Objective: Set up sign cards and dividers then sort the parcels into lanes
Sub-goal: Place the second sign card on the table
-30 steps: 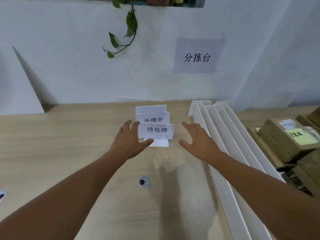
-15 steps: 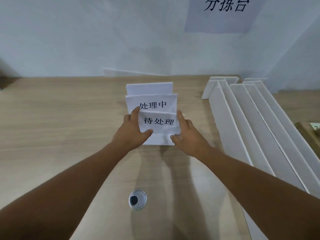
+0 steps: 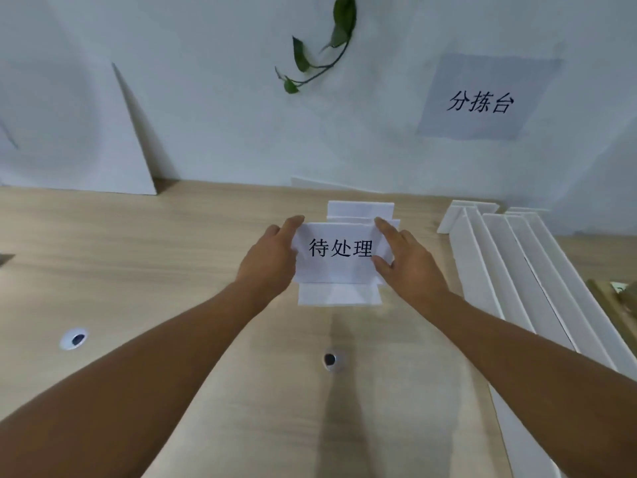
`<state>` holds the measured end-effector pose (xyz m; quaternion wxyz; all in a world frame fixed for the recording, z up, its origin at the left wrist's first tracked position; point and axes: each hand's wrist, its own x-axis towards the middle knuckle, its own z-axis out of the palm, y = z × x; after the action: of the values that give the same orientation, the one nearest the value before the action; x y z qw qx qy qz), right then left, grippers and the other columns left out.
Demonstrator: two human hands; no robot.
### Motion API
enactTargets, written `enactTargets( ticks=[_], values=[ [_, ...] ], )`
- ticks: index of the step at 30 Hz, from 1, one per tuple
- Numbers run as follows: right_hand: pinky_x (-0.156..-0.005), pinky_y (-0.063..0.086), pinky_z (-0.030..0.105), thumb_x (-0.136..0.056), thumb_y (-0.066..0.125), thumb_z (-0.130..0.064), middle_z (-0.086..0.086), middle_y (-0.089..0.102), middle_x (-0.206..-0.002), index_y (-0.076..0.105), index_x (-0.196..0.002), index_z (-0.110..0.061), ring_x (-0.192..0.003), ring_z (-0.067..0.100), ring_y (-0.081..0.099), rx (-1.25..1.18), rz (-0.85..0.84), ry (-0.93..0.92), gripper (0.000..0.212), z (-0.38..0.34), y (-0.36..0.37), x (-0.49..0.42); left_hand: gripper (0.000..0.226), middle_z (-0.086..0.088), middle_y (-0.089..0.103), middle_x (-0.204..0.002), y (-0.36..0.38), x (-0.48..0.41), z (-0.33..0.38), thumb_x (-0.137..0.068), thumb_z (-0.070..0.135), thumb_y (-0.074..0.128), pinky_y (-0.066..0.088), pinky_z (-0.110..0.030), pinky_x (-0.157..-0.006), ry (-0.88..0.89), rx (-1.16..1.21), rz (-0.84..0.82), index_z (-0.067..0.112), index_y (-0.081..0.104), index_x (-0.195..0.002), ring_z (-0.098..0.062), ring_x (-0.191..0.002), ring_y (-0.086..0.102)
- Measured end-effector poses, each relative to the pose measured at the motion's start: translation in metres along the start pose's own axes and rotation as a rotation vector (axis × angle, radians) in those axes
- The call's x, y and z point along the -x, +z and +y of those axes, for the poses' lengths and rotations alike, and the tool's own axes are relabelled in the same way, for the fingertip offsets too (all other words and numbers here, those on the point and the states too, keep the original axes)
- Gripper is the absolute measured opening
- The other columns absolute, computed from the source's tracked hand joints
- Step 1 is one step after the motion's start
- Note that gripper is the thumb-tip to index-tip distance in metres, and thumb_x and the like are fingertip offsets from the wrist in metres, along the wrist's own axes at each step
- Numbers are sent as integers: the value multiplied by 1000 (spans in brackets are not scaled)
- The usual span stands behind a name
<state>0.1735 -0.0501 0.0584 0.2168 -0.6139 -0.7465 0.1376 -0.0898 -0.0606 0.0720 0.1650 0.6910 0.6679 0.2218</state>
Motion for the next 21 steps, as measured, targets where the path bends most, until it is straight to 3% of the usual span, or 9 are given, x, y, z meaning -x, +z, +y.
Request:
enactTargets(
  ticks=[3, 5, 9, 15, 21],
  values=[
    [-80, 53, 41, -99, 60, -35, 6, 54, -118, 25, -159, -34, -85, 27, 63, -7, -15, -69, 70, -59, 7, 10, 59, -8, 53, -124, -51, 30, -31, -101, 10, 46, 50, -43, -86, -31, -30, 30, 35, 34, -153, -30, -107, 57],
    [-76, 53, 41, -98, 62, -34, 6, 54, -114, 28, -158, -32, -80, 26, 62, -32, -8, -121, 69, -97, 19, 15, 59, -8, 55, -123, -81, 47, -54, -100, 8, 45, 52, -47, -88, -56, -27, 58, 35, 36, -152, -31, -107, 57],
    [-78, 54, 45, -97, 65, -33, 5, 55, -114, 33, -156, -31, -79, 31, 63, -72, -11, -185, 67, -177, 59, 10, 59, -3, 54, -116, -135, 77, -119, -99, 8, 42, 53, -44, -80, -115, -43, 129, 39, 37, -148, -28, -98, 58],
    [-80, 54, 45, -97, 63, -28, 5, 54, -121, 34, -156, -32, -81, 35, 64, -95, -47, -241, 66, -313, 160, -22, 57, 0, 51, -107, -207, 82, -273, -96, 7, 41, 50, -40, -76, -187, -62, 194, 43, 37, -140, -29, -91, 56],
    [-81, 54, 47, -98, 60, -27, 5, 52, -125, 33, -155, -33, -84, 37, 65, -74, -57, -156, 64, -398, 273, -73, 51, 1, 53, -107, -227, 41, -421, -97, 12, 45, 56, -43, -74, -164, -22, 184, 47, 36, -133, -28, -88, 58]
  ],
)
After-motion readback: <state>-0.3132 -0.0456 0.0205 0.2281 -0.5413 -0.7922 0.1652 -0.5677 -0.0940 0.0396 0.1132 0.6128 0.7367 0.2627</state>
